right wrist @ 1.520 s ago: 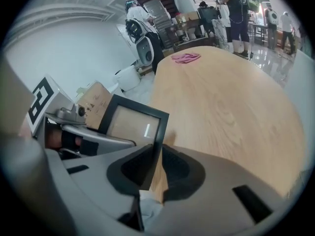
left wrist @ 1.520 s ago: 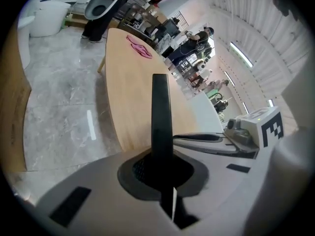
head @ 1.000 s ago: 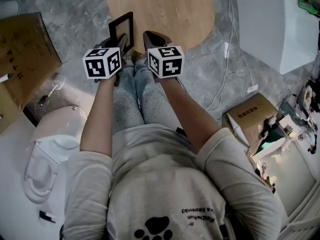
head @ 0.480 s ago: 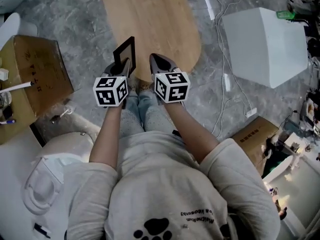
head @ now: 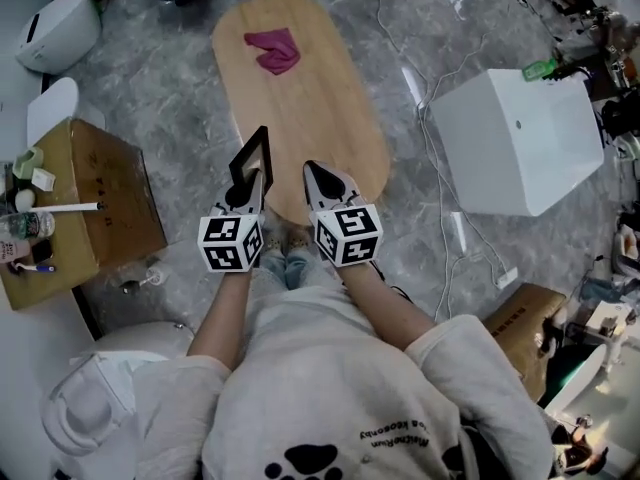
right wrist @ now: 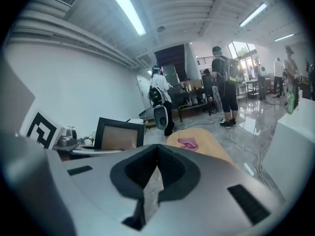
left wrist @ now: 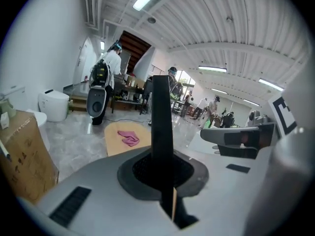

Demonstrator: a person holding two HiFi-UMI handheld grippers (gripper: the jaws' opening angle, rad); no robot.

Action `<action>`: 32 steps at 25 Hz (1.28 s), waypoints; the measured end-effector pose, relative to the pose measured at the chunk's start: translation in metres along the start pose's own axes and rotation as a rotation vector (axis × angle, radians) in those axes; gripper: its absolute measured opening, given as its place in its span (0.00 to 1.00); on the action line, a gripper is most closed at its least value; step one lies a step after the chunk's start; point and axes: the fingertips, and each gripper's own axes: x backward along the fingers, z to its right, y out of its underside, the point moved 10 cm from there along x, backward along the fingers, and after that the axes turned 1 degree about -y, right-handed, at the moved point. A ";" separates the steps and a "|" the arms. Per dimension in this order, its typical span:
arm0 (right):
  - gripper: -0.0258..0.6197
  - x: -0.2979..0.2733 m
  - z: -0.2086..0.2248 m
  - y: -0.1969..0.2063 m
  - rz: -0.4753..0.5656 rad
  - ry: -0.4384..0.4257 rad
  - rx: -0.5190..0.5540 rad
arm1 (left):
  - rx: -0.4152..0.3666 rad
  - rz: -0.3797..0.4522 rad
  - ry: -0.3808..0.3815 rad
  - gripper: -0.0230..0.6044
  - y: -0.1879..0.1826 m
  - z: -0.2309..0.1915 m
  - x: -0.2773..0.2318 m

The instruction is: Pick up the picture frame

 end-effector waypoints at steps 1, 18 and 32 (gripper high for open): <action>0.05 0.005 -0.002 -0.007 0.020 -0.003 0.010 | -0.007 0.023 -0.001 0.06 -0.007 0.004 0.006; 0.05 0.084 -0.033 -0.068 0.277 -0.035 0.171 | -0.165 0.329 -0.030 0.06 -0.074 0.065 0.086; 0.05 0.107 -0.047 -0.076 0.364 -0.033 0.258 | -0.286 0.394 -0.041 0.06 -0.078 0.087 0.109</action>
